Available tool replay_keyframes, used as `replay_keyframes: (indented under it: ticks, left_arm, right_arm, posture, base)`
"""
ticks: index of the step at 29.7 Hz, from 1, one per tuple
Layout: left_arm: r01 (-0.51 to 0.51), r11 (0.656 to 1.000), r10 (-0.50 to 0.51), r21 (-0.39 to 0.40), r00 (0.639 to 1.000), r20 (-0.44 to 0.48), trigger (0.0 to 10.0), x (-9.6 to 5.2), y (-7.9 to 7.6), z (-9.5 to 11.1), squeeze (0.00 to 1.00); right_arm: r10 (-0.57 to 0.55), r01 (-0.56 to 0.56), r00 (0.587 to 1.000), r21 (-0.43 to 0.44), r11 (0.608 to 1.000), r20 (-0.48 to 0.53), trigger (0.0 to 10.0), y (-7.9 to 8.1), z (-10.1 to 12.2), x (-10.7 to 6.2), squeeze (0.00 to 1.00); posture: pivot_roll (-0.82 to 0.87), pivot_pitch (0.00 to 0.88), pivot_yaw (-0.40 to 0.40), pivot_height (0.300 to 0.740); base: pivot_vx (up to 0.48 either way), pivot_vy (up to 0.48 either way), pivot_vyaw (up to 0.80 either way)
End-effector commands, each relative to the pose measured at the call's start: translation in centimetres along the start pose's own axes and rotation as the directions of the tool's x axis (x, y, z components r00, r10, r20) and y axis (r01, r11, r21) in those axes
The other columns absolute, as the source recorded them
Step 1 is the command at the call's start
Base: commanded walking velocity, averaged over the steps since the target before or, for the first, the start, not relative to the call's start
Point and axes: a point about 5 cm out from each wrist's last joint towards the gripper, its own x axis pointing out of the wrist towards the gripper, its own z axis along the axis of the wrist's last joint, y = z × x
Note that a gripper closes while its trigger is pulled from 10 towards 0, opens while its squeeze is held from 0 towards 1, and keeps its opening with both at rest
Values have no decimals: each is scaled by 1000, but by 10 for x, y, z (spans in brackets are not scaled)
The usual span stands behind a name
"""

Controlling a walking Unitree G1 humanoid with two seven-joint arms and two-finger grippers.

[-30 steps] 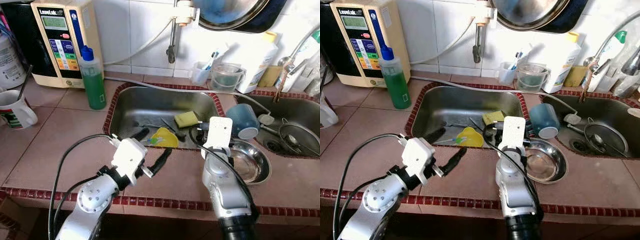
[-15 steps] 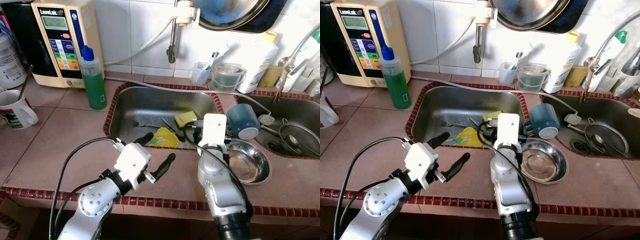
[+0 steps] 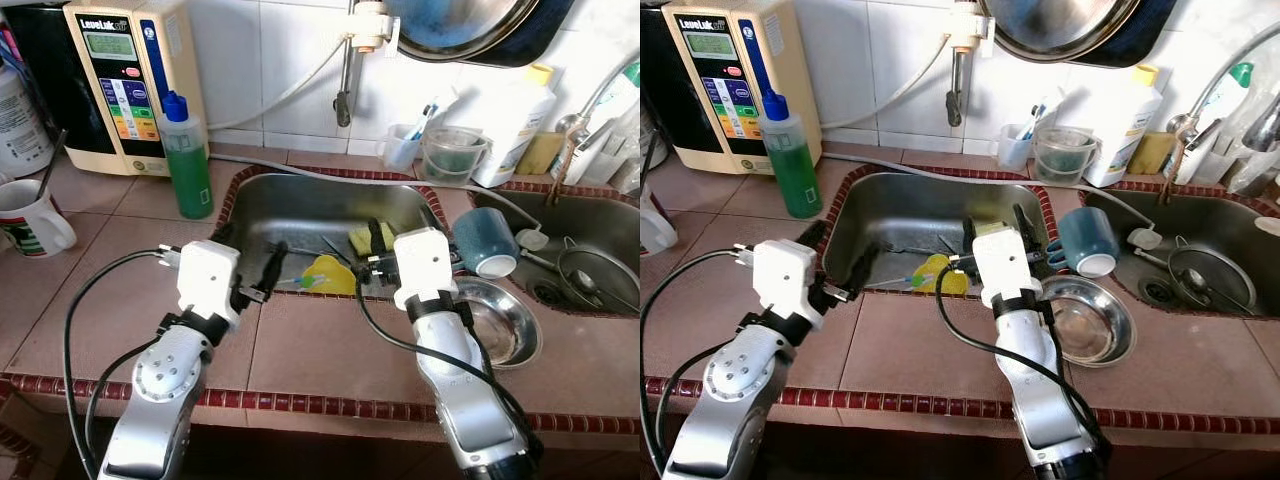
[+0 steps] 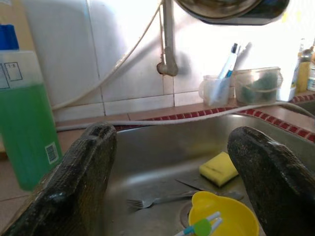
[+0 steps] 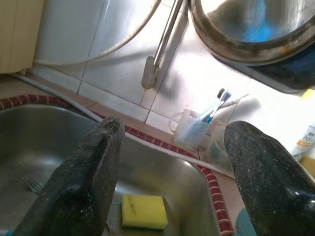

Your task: Kitchen organization

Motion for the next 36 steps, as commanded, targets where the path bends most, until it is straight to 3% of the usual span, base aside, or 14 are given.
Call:
replay_keyframes:
  ticks: [1, 19, 23, 30, 34, 36]
  left_arm:
    - [4, 1000, -4, -15, 1000, -3, 10000, 4, -3, 0, 0]
    - [-3, 1000, 3, -21, 1000, -7, 10000, 4, -3, 0, 0]
    - [15, 999, -15, -42, 1000, -7, 10000, 4, -5, 0, 0]
    - [89, 996, -89, -17, 996, -4, 10000, -3, -9, 1, 0]
    - [220, 972, -220, 78, 975, -17, 10000, -17, -19, 2, 0]
    - [220, 972, -220, 78, 975, -17, 10000, -17, -19, 2, 0]
  right_arm:
    - [3, -2, 1000, -8, 1000, 18, 10000, -5, 1, 0, 0]
    - [24, -24, 999, -17, 1000, 26, 10000, -4, 0, -3, 0]
    - [15, -15, 1000, -12, 1000, 13, 10000, -4, -2, -5, 0]
    - [18, -18, 1000, -9, 1000, -18, 10000, 1, -7, -12, 0]
    - [56, -51, 996, 70, 996, -69, 10000, 7, -12, -24, 0]
    - [56, -51, 996, 70, 996, -69, 10000, 7, -12, -24, 0]
  posture:
    - [-102, 0, -46, 740]
    - [-102, 0, -50, 740]
    - [-104, 0, -50, 740]
    - [-104, 0, -52, 740]
    - [-107, 0, -39, 740]
    - [-107, 0, -39, 740]
  base:
    - [0, -480, 0]
    - [0, -480, 0]
    - [0, -95, 0]
    - [0, 0, 0]
    - [0, 0, 0]
    - [0, 0, 0]
